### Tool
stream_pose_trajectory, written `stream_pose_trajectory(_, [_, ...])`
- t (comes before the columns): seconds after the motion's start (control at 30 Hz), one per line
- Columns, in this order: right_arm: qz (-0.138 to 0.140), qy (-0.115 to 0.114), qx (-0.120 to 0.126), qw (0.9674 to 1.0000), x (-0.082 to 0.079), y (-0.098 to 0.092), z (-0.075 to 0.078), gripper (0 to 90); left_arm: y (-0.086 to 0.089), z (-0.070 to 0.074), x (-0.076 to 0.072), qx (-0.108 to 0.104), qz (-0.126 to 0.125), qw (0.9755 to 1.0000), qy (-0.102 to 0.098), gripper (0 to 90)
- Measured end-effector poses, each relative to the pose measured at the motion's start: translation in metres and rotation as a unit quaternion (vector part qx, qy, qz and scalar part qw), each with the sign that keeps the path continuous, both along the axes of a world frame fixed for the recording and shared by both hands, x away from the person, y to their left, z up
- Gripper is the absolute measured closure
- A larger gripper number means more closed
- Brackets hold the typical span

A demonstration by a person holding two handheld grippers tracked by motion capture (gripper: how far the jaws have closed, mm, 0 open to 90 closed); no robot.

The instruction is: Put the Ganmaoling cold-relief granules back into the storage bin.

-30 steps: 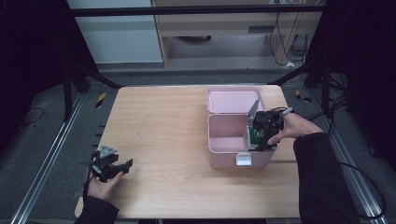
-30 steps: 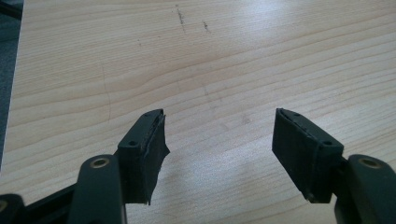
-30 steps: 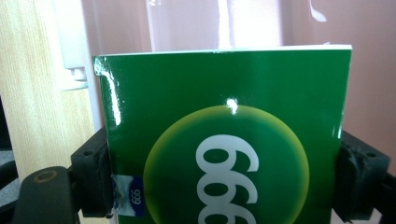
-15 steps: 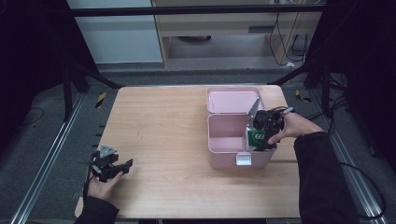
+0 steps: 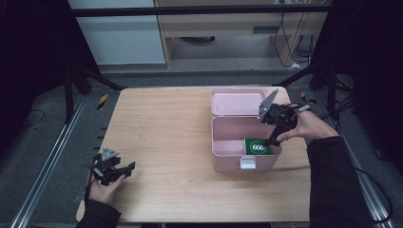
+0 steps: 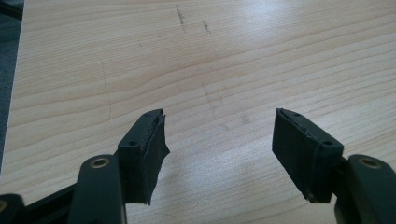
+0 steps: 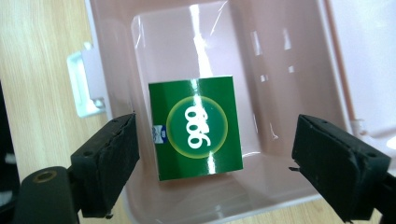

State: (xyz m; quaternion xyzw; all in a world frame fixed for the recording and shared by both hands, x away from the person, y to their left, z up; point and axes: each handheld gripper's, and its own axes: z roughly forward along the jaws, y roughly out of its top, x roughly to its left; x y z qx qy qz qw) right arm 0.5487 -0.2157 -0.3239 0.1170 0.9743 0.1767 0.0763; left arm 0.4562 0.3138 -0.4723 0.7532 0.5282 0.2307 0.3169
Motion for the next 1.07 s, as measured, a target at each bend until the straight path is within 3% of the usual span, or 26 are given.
stream_pose_trajectory(0.03, [-0.021, -0.01, 0.012, 0.9997, -0.006, -0.002, 0.004, 15.0, 0.0, 0.0, 0.0, 0.001, -0.002, 1.0, 0.0, 34.2])
stream_pose_trajectory(0.2, [-0.061, -0.041, 0.046, 0.9962, -0.017, -0.008, 0.007, 11.7, 0.0, 0.001, 0.0, 0.001, -0.002, 1.0, -0.001, 34.3])
stream_pose_trajectory(0.23, [-0.083, -0.054, 0.067, 0.9928, -0.024, -0.013, 0.008, 10.1, -0.001, 0.001, -0.001, 0.0, -0.001, 1.0, -0.002, 34.3])
stream_pose_trajectory(0.27, [-0.083, -0.054, 0.067, 0.9928, -0.024, -0.013, 0.008, 10.1, -0.001, 0.001, -0.001, 0.0, -0.001, 1.0, -0.002, 34.3])
stream_pose_trajectory(0.3, [-0.115, -0.067, 0.102, 0.9858, -0.03, -0.019, 0.01, 8.9, -0.001, 0.001, -0.001, 0.0, -0.001, 1.0, -0.003, 34.3])
stream_pose_trajectory(0.33, [-0.115, -0.067, 0.102, 0.9858, -0.03, -0.019, 0.01, 8.9, -0.001, 0.001, -0.001, 0.0, -0.001, 1.0, -0.004, 34.3])
stream_pose_trajectory(0.37, [-0.147, -0.082, 0.15, 0.9742, -0.038, -0.026, 0.01, 4.8, -0.001, 0.001, -0.001, -0.001, -0.001, 1.0, -0.005, 34.4])
stream_pose_trajectory(0.4, [-0.147, -0.082, 0.15, 0.9742, -0.038, -0.026, 0.01, 4.8, -0.001, 0.001, -0.001, -0.001, -0.001, 1.0, -0.005, 34.4])
stream_pose_trajectory(0.43, [-0.18, -0.103, 0.186, 0.9605, -0.048, -0.032, 0.009, 3.0, -0.001, 0.001, -0.001, 0.0, -0.002, 1.0, -0.005, 34.4])
stream_pose_trajectory(0.47, [-0.18, -0.103, 0.186, 0.9605, -0.048, -0.032, 0.009, 3.0, -0.001, 0.001, -0.001, 0.0, -0.002, 1.0, -0.005, 34.4])
stream_pose_trajectory(0.5, [-0.2, -0.117, 0.209, 0.95, -0.053, -0.036, 0.007, 3.0, -0.001, 0.001, -0.001, 0.0, -0.002, 1.0, -0.006, 34.4])
stream_pose_trajectory(0.53, [-0.234, -0.131, 0.244, 0.932, -0.062, -0.042, 0.001, 3.1, -0.001, 0.001, -0.002, 0.0, -0.001, 1.0, -0.007, 34.4])
stream_pose_trajectory(0.57, [-0.234, -0.131, 0.244, 0.932, -0.062, -0.042, 0.001, 3.1, -0.001, 0.001, -0.002, 0.0, -0.001, 1.0, -0.007, 34.4])
stream_pose_trajectory(0.6, [-0.249, -0.14, 0.255, 0.9236, -0.067, -0.045, -0.002, 3.1, -0.001, 0.002, -0.002, 0.0, -0.001, 1.0, -0.008, 34.4])
stream_pose_trajectory(0.63, [-0.274, -0.163, 0.285, 0.9037, -0.077, -0.053, -0.009, 3.2, -0.001, 0.002, -0.002, 0.0, -0.001, 1.0, -0.009, 34.4])
stream_pose_trajectory(0.67, [-0.274, -0.163, 0.285, 0.9037, -0.077, -0.053, -0.009, 3.2, -0.001, 0.002, -0.002, 0.0, -0.001, 1.0, -0.009, 34.4])
stream_pose_trajectory(0.7, [-0.301, -0.182, 0.325, 0.878, -0.087, -0.062, -0.017, 4.1, -0.001, 0.002, -0.002, 0.0, -0.001, 1.0, -0.009, 34.4])
stream_pose_trajectory(0.73, [-0.309, -0.184, 0.336, 0.8706, -0.091, -0.065, -0.02, 4.3, -0.001, 0.002, -0.002, 0.0, -0.001, 1.0, -0.009, 34.4])
stream_pose_trajectory(0.77, [-0.309, -0.184, 0.336, 0.8706, -0.091, -0.065, -0.02, 4.3, -0.001, 0.002, -0.002, 0.0, -0.001, 1.0, -0.009, 34.4])
stream_pose_trajectory(0.8, [-0.327, -0.188, 0.356, 0.855, -0.1, -0.071, -0.03, 4.5, -0.001, 0.002, -0.002, 0.0, -0.001, 1.0, -0.01, 34.3])
stream_pose_trajectory(0.9, [-0.338, -0.175, 0.358, 0.8525, -0.11, -0.075, -0.044, 2.6, -0.001, 0.002, -0.003, 0.0, -0.002, 0.9999, -0.011, 34.3])
stream_pose_trajectory(0.97, [-0.339, -0.171, 0.358, 0.8531, -0.113, -0.077, -0.048, 1.8, -0.001, 0.002, -0.003, 0.0, -0.001, 0.9999, -0.011, 34.3])
stream_pose_trajectory(1.03, [-0.34, -0.174, 0.365, 0.8489, -0.124, -0.081, -0.06, 1.6, -0.001, 0.002, -0.003, 0.0, -0.001, 0.9999, -0.013, 34.2])
stream_pose_trajectory(1.07, [-0.341, -0.174, 0.364, 0.849, -0.128, -0.081, -0.064, 1.5, -0.001, 0.002, -0.003, 0.0, -0.001, 0.9999, -0.013, 34.2])
